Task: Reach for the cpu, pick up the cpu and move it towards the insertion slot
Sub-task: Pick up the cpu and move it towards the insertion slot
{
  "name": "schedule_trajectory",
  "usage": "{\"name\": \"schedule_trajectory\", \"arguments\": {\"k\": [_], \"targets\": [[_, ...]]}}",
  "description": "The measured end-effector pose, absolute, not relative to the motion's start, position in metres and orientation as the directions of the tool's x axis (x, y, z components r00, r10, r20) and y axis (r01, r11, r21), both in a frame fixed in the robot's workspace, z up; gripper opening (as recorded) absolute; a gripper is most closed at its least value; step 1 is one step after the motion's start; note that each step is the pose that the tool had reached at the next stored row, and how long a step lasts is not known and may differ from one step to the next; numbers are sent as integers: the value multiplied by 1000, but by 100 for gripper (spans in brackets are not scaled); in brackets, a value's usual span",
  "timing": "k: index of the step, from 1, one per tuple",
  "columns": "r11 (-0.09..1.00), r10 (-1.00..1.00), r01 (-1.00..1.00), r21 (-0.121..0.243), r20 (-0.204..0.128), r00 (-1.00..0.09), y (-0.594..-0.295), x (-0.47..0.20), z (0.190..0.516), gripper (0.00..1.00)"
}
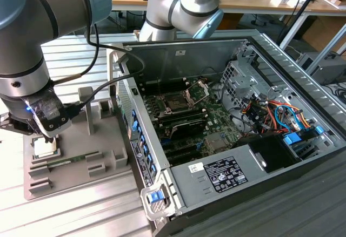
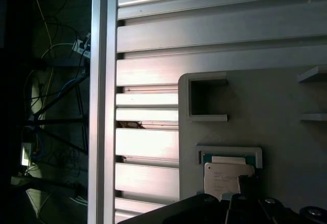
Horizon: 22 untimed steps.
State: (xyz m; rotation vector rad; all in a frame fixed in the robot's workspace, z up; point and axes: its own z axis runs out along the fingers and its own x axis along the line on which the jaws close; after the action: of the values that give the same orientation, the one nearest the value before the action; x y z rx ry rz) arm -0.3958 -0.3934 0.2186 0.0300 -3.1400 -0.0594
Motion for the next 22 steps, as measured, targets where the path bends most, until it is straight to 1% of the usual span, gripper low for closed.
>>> {"name": "schedule_trajectory", "arguments": {"k": [22], "targets": [[999, -19, -19, 38, 1, -1000, -394, -398, 214, 10]]}}
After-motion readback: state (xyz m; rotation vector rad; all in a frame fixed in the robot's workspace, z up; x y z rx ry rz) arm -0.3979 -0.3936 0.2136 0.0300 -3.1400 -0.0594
